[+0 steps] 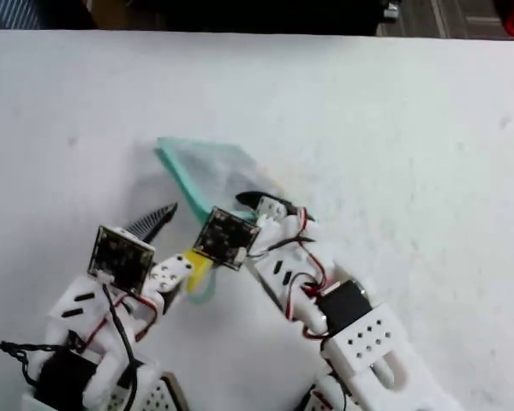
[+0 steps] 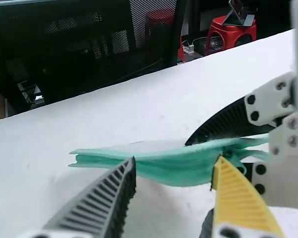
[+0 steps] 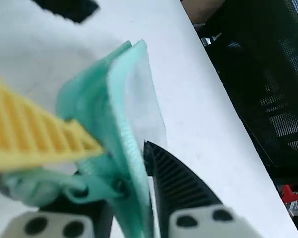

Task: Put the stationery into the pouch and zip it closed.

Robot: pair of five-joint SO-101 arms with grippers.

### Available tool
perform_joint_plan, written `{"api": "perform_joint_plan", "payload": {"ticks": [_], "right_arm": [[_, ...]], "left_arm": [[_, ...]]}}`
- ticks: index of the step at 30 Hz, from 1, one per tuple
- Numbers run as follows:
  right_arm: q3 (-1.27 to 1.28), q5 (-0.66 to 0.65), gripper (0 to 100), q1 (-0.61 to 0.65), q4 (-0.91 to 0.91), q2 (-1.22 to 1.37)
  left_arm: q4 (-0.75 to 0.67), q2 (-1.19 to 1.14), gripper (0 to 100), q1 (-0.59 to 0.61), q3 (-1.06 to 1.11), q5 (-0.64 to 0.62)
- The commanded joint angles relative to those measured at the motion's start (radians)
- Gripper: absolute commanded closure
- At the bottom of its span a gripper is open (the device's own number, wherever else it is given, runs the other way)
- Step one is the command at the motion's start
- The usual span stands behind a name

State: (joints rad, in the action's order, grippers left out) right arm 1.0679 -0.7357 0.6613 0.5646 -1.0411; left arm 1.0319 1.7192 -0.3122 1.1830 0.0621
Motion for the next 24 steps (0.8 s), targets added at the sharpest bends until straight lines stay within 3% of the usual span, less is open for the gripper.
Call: {"api": "perform_joint_plan", "payload": {"ticks": [1, 4, 7, 13, 21, 24], "right_arm": [[-0.017, 0.023, 98.3, 0.028, -0.048, -0.016], [-0.018, 0.101, 98.3, 0.03, -0.077, -0.018], [-0.031, 0.14, 98.3, -0.002, -0.081, -0.025], [-0.101, 0.141, 98.3, -0.12, -0.027, -0.027], [-0.292, 0.123, 98.3, -0.143, 0.16, -0.027], [-0.339, 0.057, 98.2, -0.14, 0.222, -0.027]], "left_arm": [[0.023, -0.008, 73, -0.101, -0.029, -0.005], [0.023, -0.008, 73, -0.189, 0.002, -0.002], [0.023, -0.008, 73, -0.194, 0.0, -0.002], [0.029, -0.008, 73, -0.036, -0.044, -0.003], [0.023, -0.008, 73, 0.094, -0.051, 0.003], [0.026, -0.008, 73, 0.088, -0.049, 0.114]]}}
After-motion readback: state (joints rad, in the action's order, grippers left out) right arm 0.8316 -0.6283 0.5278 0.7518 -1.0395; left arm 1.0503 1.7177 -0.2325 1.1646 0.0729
